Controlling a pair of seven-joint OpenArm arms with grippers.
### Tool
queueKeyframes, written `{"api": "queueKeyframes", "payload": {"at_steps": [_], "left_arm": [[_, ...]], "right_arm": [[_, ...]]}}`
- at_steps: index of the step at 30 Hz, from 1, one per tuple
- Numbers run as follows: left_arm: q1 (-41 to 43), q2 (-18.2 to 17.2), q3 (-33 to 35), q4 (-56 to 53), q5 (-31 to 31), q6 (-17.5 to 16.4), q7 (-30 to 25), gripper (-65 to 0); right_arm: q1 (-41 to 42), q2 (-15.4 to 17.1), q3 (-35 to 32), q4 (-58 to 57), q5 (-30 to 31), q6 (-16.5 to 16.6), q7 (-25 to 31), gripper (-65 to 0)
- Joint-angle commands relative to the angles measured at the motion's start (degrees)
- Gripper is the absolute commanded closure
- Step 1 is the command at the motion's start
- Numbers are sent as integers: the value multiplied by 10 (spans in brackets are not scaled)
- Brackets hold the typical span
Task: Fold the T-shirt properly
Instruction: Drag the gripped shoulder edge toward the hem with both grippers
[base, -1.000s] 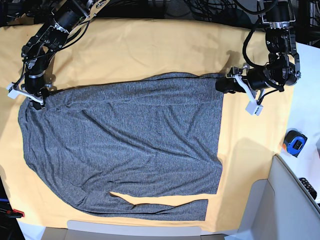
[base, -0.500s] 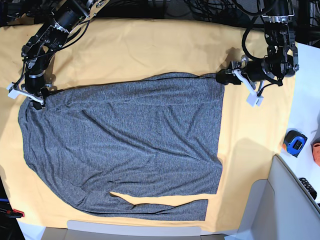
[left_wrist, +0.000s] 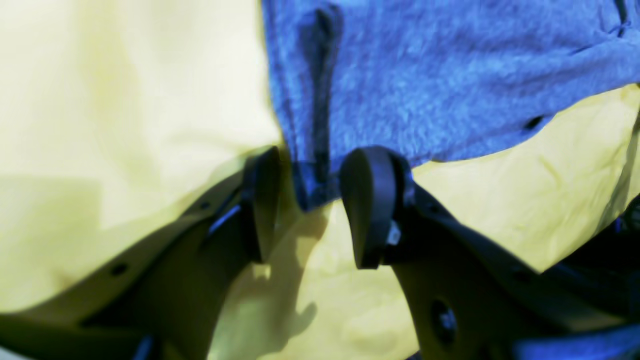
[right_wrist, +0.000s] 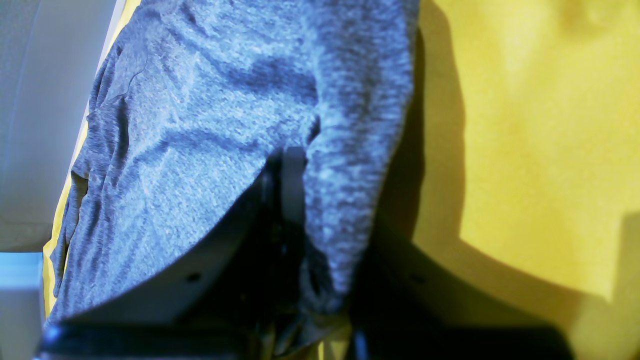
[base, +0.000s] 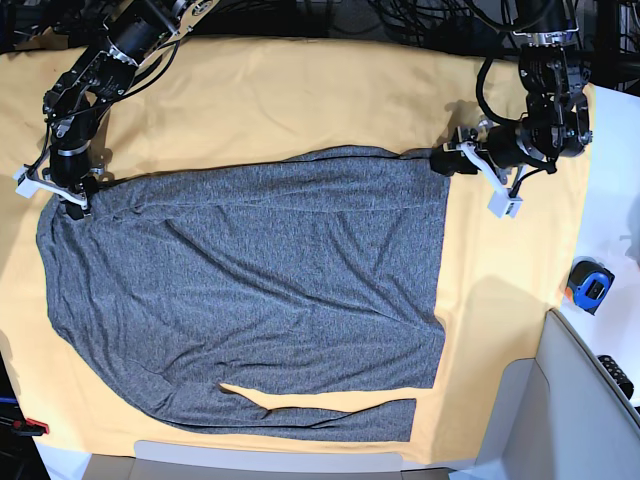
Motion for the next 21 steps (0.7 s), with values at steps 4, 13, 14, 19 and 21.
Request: {"api": "queueKeyframes", "payload": {"at_steps": [4,13,14,19,21], "left_arm": [[-1,8,45,3,16,3,13,-245],[-5,6,71,4,16,-44,-18,0],[-9,5,71,4,16,-44,-17,0],[-12,4,70,8,16,-47,-18,0],[-13,4,70,15,16,-47,-22,0]], "right_arm": [[-6,-8,-1,-12,19,-20,-31,0],[-20,-8,-2,-11,19,-20,-33,0],[-22,-7,-2,-11,19,-20,-40,0],[-33,15,-2,-10,18,-20,-71,0],[-35,20,-2,-9,18,-20,-73,0]]}}
